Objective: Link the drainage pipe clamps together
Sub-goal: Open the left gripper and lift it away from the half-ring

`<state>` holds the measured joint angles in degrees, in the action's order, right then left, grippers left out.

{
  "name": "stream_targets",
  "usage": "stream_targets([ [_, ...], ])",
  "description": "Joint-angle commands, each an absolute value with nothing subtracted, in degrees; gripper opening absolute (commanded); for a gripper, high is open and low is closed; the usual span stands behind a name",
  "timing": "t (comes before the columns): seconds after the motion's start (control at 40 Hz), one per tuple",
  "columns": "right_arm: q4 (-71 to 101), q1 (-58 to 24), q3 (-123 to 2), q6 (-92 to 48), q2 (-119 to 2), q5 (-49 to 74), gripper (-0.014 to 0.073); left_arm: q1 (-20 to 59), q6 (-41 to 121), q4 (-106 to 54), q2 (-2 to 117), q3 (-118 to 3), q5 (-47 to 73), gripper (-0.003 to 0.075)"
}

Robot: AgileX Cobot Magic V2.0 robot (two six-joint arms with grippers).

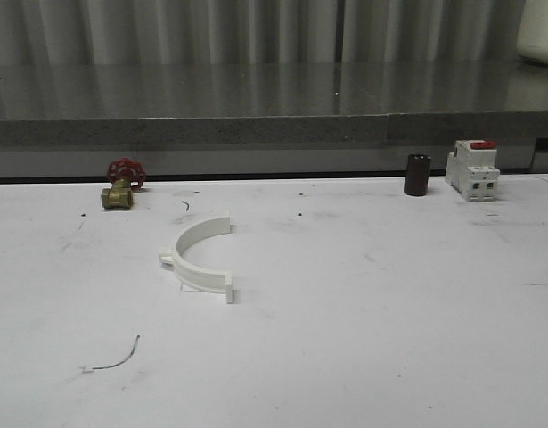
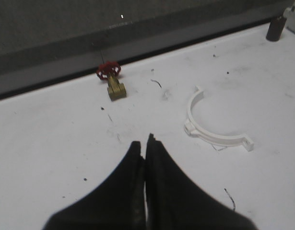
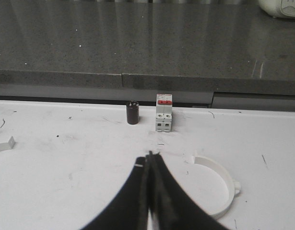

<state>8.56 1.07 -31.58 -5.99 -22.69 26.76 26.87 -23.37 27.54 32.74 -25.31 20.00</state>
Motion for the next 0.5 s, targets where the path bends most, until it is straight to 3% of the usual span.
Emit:
stream_targets([
  [0.0,8.49,1.35,-33.59,-6.65,-23.44,22.69,-0.0121,26.56,-23.37,30.6,22.73,-22.38,15.38,-0.002],
  [0.225,8.49,1.35,-33.59,-6.65,-23.44,22.75,-0.0121,26.56,-23.57,33.75,2.85,-17.53,15.27,-0.002],
  [0.475,8.49,1.35,-33.59,-6.65,-23.46,22.82,-0.0121,26.56,-23.57,33.86,1.13,-17.31,15.04,-0.002],
])
